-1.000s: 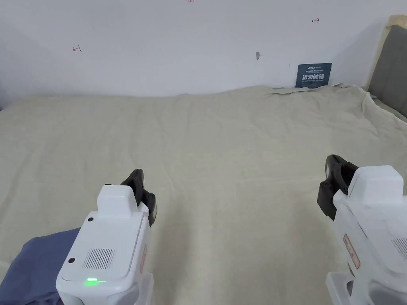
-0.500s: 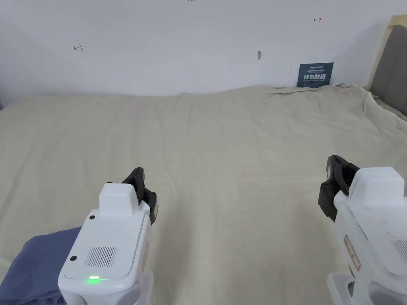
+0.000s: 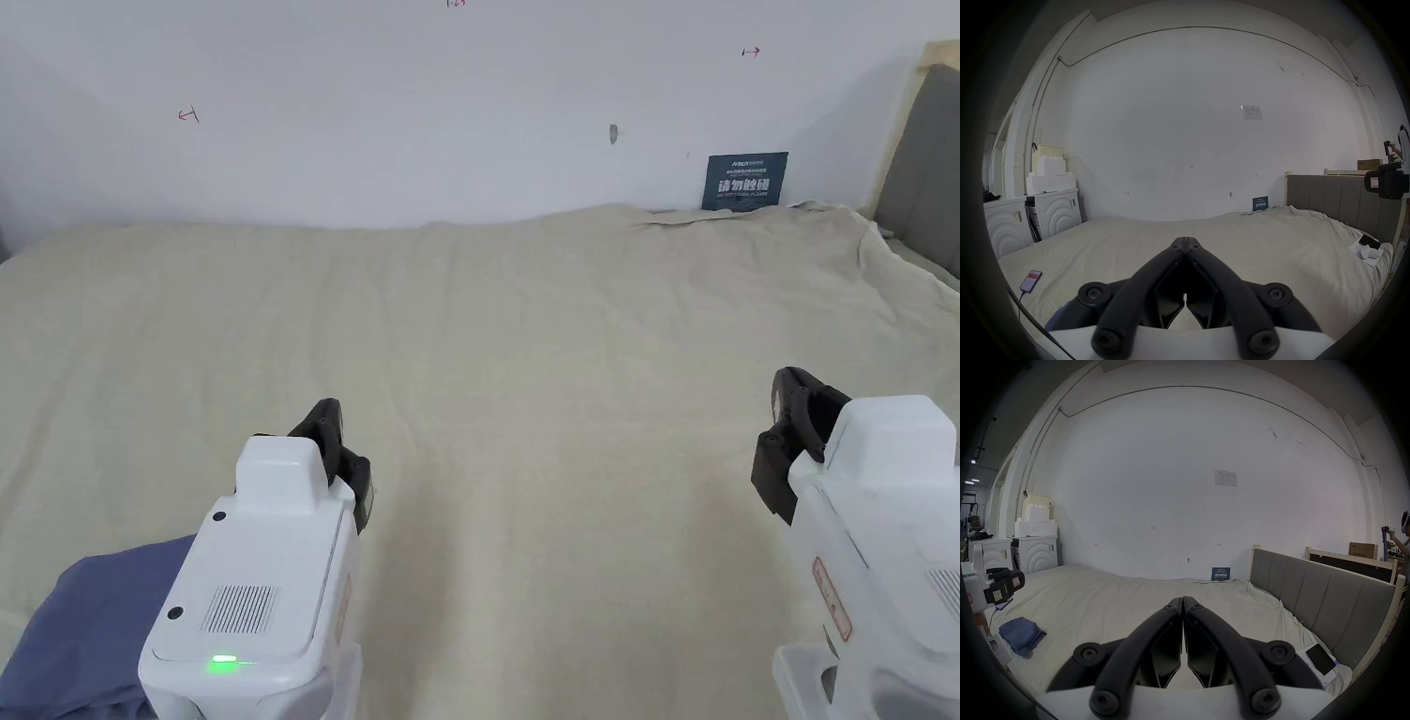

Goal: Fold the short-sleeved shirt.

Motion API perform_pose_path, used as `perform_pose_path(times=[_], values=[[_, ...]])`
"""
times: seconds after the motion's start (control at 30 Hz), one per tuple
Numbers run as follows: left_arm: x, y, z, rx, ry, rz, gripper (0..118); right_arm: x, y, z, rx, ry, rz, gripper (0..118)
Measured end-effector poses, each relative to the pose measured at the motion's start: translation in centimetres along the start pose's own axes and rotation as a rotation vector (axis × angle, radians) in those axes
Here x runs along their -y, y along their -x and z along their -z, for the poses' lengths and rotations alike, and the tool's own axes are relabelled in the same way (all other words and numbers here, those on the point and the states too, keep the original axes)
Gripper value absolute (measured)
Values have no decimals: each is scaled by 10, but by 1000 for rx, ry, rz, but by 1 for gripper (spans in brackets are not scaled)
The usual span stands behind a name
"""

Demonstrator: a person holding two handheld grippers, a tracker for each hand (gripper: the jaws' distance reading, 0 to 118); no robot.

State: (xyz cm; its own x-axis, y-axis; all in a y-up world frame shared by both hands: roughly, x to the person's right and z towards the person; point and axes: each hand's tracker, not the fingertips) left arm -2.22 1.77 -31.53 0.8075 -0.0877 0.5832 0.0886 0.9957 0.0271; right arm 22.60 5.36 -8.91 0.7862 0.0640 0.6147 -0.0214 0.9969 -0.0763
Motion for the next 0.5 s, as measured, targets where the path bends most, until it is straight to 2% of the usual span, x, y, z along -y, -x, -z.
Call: perform_pose_path(times=[0.5], values=[[2,1,0,-2,2,6,0,2,1,0,-4,3,-4,1]])
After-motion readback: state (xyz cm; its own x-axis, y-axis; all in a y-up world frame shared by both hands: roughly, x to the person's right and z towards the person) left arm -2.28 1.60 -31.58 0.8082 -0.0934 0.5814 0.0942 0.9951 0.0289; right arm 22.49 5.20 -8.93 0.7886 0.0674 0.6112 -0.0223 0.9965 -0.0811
